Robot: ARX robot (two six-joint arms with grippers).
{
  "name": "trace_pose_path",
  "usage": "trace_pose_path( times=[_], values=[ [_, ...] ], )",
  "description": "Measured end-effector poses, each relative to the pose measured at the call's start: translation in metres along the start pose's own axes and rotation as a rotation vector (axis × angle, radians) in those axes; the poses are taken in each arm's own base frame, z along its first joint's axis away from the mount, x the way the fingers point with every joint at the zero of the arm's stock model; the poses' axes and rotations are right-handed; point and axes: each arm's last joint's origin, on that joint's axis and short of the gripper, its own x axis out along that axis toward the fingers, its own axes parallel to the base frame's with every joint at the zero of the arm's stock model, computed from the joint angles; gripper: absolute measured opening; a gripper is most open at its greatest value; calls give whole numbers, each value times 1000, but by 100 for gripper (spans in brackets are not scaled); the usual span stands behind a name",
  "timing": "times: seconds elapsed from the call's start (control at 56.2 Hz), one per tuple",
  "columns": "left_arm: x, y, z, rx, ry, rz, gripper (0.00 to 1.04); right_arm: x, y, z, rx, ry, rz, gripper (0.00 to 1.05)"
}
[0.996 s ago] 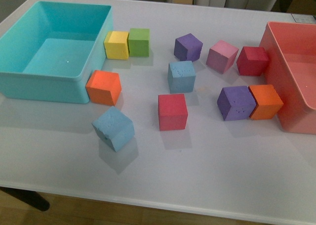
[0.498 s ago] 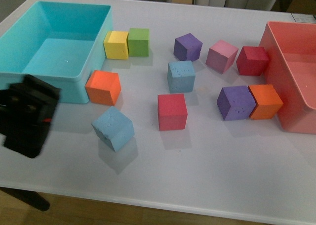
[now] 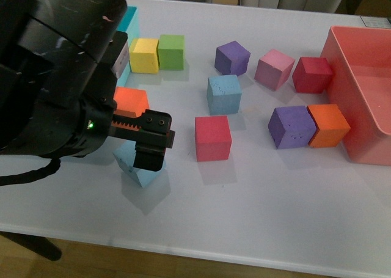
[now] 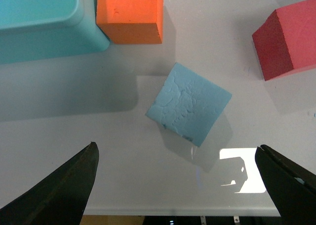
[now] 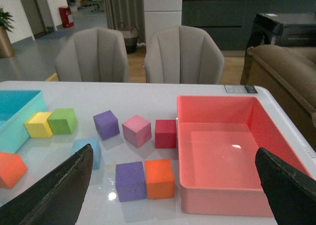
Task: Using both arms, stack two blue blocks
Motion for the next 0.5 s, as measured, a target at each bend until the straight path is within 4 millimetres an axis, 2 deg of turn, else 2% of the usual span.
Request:
trace_pose_path(
  times=[0.285, 0.498],
  values=[
    [29, -15, 18, -17, 23, -22, 96, 0, 0, 0, 0, 0, 0, 96],
    [36, -33, 14, 244, -14, -144, 96, 0, 0, 0, 0, 0, 0, 96]
  ],
)
